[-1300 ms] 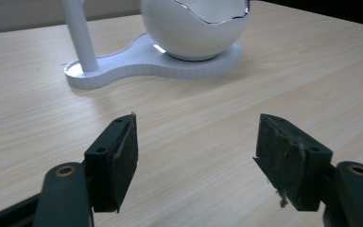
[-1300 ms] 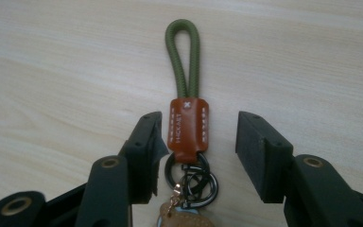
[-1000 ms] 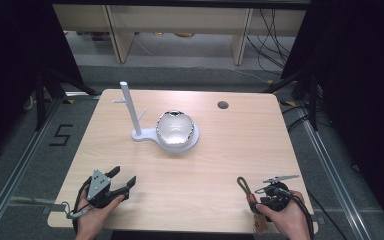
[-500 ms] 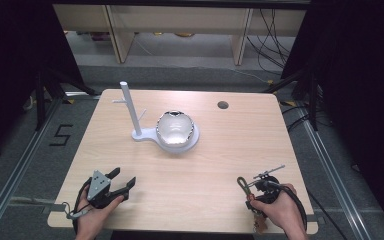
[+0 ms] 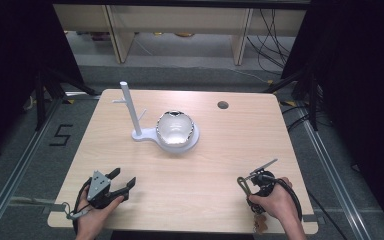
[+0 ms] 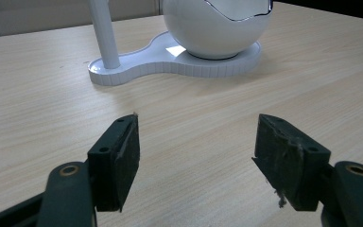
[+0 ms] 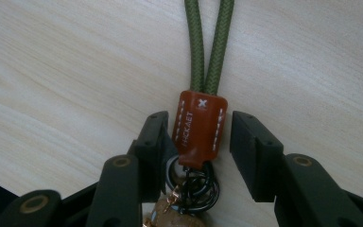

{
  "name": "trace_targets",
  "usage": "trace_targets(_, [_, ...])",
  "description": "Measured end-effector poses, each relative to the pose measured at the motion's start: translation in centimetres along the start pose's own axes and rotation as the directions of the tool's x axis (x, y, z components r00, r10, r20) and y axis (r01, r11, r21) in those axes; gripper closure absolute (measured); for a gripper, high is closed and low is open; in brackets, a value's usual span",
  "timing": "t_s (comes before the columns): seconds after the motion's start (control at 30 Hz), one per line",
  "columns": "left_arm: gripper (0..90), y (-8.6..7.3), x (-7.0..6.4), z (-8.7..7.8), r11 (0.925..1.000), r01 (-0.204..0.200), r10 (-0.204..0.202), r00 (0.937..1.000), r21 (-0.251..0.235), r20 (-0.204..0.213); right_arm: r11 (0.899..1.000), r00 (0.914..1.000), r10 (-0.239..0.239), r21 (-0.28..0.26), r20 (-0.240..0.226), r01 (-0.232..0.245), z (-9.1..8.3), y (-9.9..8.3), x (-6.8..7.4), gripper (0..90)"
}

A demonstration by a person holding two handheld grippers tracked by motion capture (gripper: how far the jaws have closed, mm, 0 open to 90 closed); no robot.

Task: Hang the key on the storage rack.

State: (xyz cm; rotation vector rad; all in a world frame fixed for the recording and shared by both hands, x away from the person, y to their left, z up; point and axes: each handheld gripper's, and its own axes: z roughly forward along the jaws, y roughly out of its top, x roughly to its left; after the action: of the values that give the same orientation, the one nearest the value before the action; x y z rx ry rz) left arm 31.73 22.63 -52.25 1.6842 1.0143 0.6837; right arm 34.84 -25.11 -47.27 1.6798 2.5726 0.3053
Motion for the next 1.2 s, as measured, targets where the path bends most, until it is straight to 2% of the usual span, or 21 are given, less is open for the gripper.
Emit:
trace_targets(0.1, [31.3, 0.0, 0.0, 0.0, 1.0000, -0.001, 0.001, 1.0000, -0.002, 0.001, 0.999, 0.9997, -0.023, 0.033, 0.001, 0.023, 0.1, 0.3, 0.0, 59.6])
trace_targets(0.17, [31.5, 0.0, 0.0, 0.0, 1.0000, -0.002, 0.002, 1.0000, -0.002, 0.000, 1.000, 0.9997, -0.023, 0.016, 0.000, 0.023, 0.4, 0.3, 0.1, 60.2])
trace_targets(0.2, [31.8, 0.0, 0.0, 0.0, 1.0000, -0.001, 0.001, 1.0000, -0.008, 0.002, 0.998, 0.9994, -0.035, 0.050, 0.006, 0.034, 0.3, 0.5, 0.1, 60.7])
trace_targets(0.3, [32.0, 0.0, 0.0, 0.0, 1.0000, -0.003, 0.003, 1.0000, -0.001, 0.000, 0.998, 0.9990, -0.041, 0.058, 0.017, 0.040, 0.3, 0.6, 0.3, 62.6])
trace_targets(0.33, [32.1, 0.0, -0.1, 0.0, 1.0000, -0.001, 0.001, 1.0000, -0.005, 0.001, 0.997, 0.9993, -0.038, 0.066, 0.009, 0.037, 0.3, 0.6, 0.4, 62.9])
trace_targets(0.4, [32.2, 0.0, -0.1, 0.0, 1.0000, -0.003, 0.003, 1.0000, -0.002, 0.001, 0.996, 0.9993, -0.006, 0.085, 0.036, 0.003, 0.2, 0.8, 0.8, 63.4])
trace_targets(0.47, [32.2, 0.0, -0.1, 0.0, 1.0000, -0.004, 0.004, 1.0000, -0.001, 0.001, 0.995, 0.9981, -0.040, 0.088, 0.047, 0.036, 0.3, 0.9, 0.9, 64.6])
trace_targets(0.53, [32.6, 0.0, -0.1, 0.0, 1.0000, -0.003, 0.003, 1.0000, -0.002, 0.002, 0.995, 0.9982, -0.029, 0.100, 0.053, 0.023, 0.3, 0.9, 1.1, 65.6])
trace_targets(0.57, [33.3, 0.0, -0.1, 0.0, 1.0000, -0.007, 0.007, 1.0000, -0.004, 0.003, 0.994, 0.9960, -0.063, 0.091, 0.063, 0.057, 0.4, 1.0, 1.0, 67.0])
trace_targets(0.6, [33.4, 0.0, -0.1, 0.0, 0.9999, -0.005, 0.005, 1.0000, -0.010, 0.003, 0.994, 0.9956, -0.069, 0.086, 0.063, 0.064, 0.4, 1.0, 0.9, 67.2])
trace_targets(0.63, [33.4, 0.0, -0.1, 0.1, 0.9999, -0.003, 0.003, 1.0000, -0.015, 0.009, 0.995, 0.9976, -0.036, 0.097, 0.059, 0.030, 0.3, 0.9, 1.1, 67.6])
trace_targets(0.7, [33.4, 0.0, -0.1, 0.0, 1.0000, -0.003, 0.003, 1.0000, -0.005, 0.002, 0.997, 0.9993, -0.005, 0.077, 0.037, 0.002, 0.3, 0.7, 1.1, 68.1])
trace_targets(0.73, [33.4, 0.0, -0.1, 0.0, 1.0000, 0.000, 0.000, 1.0000, -0.005, 0.002, 0.998, 0.9977, -0.044, 0.045, 0.052, 0.042, 0.4, 0.6, 0.7, 68.2])
trace_targets(0.8, [33.4, 0.0, -0.1, 0.0, 1.0000, 0.000, 0.000, 1.0000, -0.006, 0.002, 0.997, 0.9983, -0.026, 0.068, 0.053, 0.023, 0.2, 0.6, 0.8, 68.3])
trace_targets(0.83, [33.4, 0.0, -0.2, 0.0, 1.0000, -0.002, 0.002, 1.0000, -0.007, 0.002, 0.998, 0.9997, -0.015, 0.059, 0.021, 0.014, -0.2, 0.5, 0.7, 68.4])
trace_targets(0.9, [33.4, 0.0, -0.2, 0.0, 1.0000, -0.002, 0.002, 1.0000, -0.005, -0.001, 0.999, 0.9996, -0.010, 0.043, 0.028, 0.009, -0.3, 0.4, 0.7, 68.5])
trace_targets(0.93, [33.4, 0.0, -0.2, 0.0, 1.0000, -0.002, 0.002, 1.0000, -0.006, -0.001, 1.000, 0.9996, 0.015, 0.022, 0.025, -0.016, -0.8, 0.3, 0.7, 68.6])
trace_targets(1.0, [33.4, 0.0, -0.2, 0.0, 1.0000, -0.003, 0.003, 1.0000, -0.005, -0.002, 1.000, 0.9995, 0.022, 0.000, 0.024, -0.022, -1.2, 0.1, 0.7, 68.6])
trace_targets(1.03, [33.4, 0.0, -0.2, 0.0, 1.0000, -0.002, 0.002, 1.0000, -0.006, -0.002, 0.999, 0.9996, 0.002, -0.037, 0.028, -0.001, -1.2, -0.2, 0.6, 68.7])
trace_targets(1.07, [33.4, 0.0, -0.2, 0.0, 1.0000, -0.001, 0.001, 1.0000, -0.007, -0.001, 0.998, 0.9991, 0.038, -0.047, 0.019, -0.037, -1.5, -0.2, 0.9, 68.6])
trace_targets(1.2, [33.4, 0.0, -0.2, 0.0, 1.0000, 0.000, 0.000, 1.0000, -0.007, -0.001, 0.996, 0.9986, 0.050, -0.075, 0.014, -0.049, -1.8, -0.4, 1.1, 68.7])
